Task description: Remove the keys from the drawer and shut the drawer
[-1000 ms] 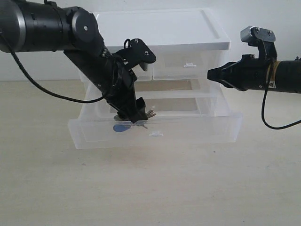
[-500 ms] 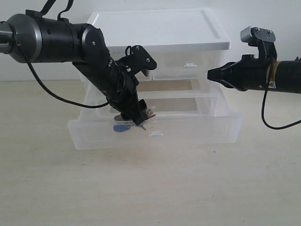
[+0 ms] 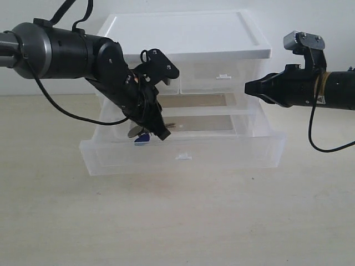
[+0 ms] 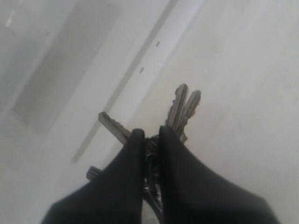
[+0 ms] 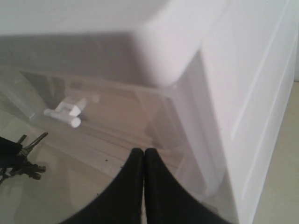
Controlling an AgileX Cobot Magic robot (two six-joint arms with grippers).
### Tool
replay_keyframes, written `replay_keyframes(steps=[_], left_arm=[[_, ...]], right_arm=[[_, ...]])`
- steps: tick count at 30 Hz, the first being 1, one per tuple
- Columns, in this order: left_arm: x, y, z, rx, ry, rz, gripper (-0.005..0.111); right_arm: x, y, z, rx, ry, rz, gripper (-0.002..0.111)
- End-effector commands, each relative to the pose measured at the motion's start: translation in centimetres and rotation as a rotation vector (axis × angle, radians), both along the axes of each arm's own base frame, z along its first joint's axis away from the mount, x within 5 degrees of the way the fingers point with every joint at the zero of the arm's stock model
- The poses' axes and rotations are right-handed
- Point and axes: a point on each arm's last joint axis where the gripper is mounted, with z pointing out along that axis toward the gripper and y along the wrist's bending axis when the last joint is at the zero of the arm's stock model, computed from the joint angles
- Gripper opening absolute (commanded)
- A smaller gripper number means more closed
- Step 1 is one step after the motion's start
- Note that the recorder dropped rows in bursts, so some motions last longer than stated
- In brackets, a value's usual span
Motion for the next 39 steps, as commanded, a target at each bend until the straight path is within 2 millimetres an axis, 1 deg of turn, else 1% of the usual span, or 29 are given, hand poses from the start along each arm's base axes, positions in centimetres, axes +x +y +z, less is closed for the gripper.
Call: replay_keyframes(steps=[1,3,5,7,9,12,14,16,18,21,26,28,31,32,33,34,35,36,39], left_arm=[[0.8,0.0,-0.3,-0.027,-0.068,0.018,0.004],[0.5,0.1,0.1,-0.034,-0.037,0.029,0.004],[-0.1,0.4,1.2,-0.024,-0.012,0.029,0.004],[-0.5,0.6,3.0,-0.045,-0.030,0.039,0.004],[-0.8,0.7,5.3,-0.107,-0.080,0.066,0.004],[-1.5,0.8,8.0,-0.197,-0.123,0.090,0.004],[-2.0,0.9,8.9,-0.218,-0.105,0.088,0.004],[-2.9,1.0,8.8,-0.213,-0.009,0.099,0.004],[-3.7,1.1,8.4,-0.204,0.132,0.133,0.004],[-4.5,1.1,7.6,-0.152,0.233,0.113,0.004],[-3.8,1.3,6.6,-0.123,0.244,0.168,0.004],[-3.3,1.2,6.1,-0.090,0.257,0.192,0.007],[-2.4,0.9,5.7,-0.041,0.285,0.189,0.020],[-2.0,0.6,5.6,-0.040,0.286,0.188,0.027],[-1.7,0.5,5.3,-0.039,0.289,0.190,0.035],[-1.2,0.2,4.6,-0.037,0.294,0.199,0.050],[-0.9,0.2,4.1,-0.022,0.294,0.210,0.056],[-0.5,0.3,3.2,0.009,0.276,0.213,0.062],[0.9,0.4,1.4,0.038,0.199,0.235,0.064]], right_arm=[[0.6,-0.7,0.5,0.005,-0.006,-0.066,0.000],[0.6,-0.7,0.5,0.003,-0.006,-0.067,0.000],[0.6,-0.7,0.4,0.002,-0.005,-0.069,0.000],[0.6,-0.7,0.4,-0.001,-0.008,-0.067,0.000],[0.6,-0.7,0.4,-0.002,-0.008,-0.067,0.000],[0.6,-0.7,0.4,-0.002,-0.008,-0.067,0.000],[0.6,-0.7,0.4,0.000,-0.007,-0.068,0.000],[0.6,-0.7,0.4,0.000,-0.007,-0.068,0.000],[0.6,-0.7,0.4,0.000,-0.007,-0.068,0.000],[0.6,-0.7,0.4,0.000,-0.007,-0.068,0.000],[0.6,-0.7,0.4,0.001,-0.004,-0.068,0.000],[0.6,-0.7,0.4,0.001,-0.004,-0.068,0.000],[0.6,-0.7,0.5,0.003,-0.005,-0.067,0.000],[0.6,-0.7,0.5,0.003,-0.005,-0.067,0.000],[0.6,-0.7,0.5,0.003,-0.005,-0.067,0.000],[0.6,-0.6,0.5,0.003,-0.006,-0.064,0.000],[0.6,-0.6,0.4,0.001,-0.006,-0.062,0.000],[0.6,-0.6,0.4,0.001,-0.006,-0.062,0.000],[0.6,-0.6,0.5,0.003,-0.008,-0.060,0.000]])
